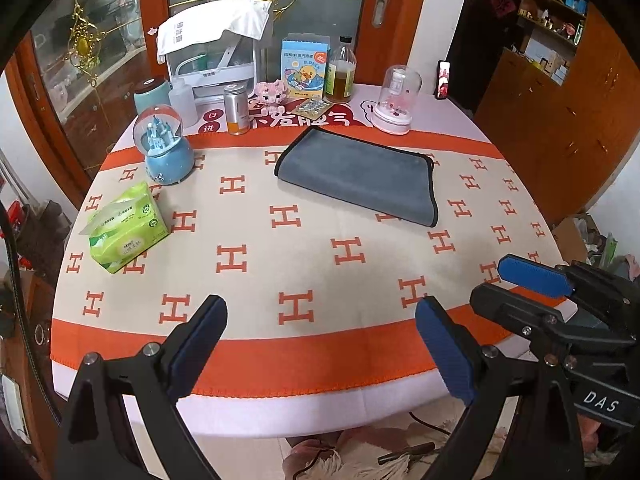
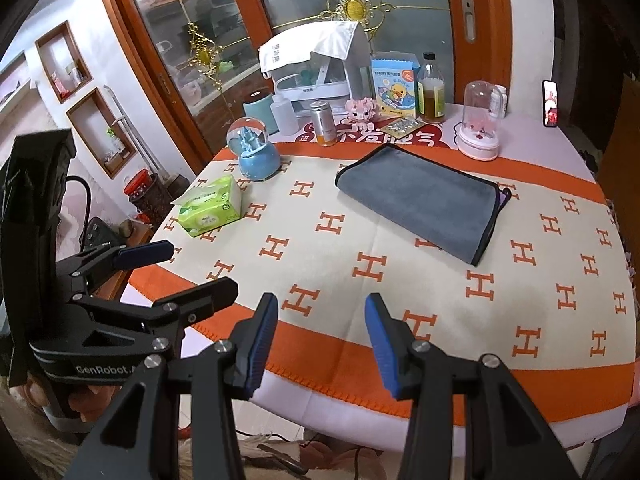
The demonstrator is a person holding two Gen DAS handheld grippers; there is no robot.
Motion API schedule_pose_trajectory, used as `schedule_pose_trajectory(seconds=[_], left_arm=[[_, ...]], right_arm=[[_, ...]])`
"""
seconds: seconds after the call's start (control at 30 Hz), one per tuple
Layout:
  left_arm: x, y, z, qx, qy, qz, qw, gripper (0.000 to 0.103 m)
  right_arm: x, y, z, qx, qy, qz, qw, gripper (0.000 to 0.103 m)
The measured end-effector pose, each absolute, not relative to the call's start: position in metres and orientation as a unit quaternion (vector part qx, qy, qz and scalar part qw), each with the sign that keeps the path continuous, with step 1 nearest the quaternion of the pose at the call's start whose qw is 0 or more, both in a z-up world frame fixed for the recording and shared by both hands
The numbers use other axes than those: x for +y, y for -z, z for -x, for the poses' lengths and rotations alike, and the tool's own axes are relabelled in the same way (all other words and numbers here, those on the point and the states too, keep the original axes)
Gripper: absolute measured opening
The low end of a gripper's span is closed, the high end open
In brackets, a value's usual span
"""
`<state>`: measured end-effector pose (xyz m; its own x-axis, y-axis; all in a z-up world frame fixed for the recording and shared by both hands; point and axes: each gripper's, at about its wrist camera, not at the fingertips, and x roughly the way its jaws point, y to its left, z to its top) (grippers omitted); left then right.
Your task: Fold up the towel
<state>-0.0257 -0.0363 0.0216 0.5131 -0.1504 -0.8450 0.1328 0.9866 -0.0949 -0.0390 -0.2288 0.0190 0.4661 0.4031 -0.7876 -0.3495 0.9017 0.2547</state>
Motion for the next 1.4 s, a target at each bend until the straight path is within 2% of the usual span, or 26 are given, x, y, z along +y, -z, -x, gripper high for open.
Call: schedule_pose_trajectory(seconds=[1.4], left_arm=[[-0.025, -0.024, 0.027, 0.485, 0.074, -0.002, 0.871, 0.095]], right_arm=[[-0.228, -0.017, 0.042, 0.470, -0.217, -0.035, 0.855, 0.046]])
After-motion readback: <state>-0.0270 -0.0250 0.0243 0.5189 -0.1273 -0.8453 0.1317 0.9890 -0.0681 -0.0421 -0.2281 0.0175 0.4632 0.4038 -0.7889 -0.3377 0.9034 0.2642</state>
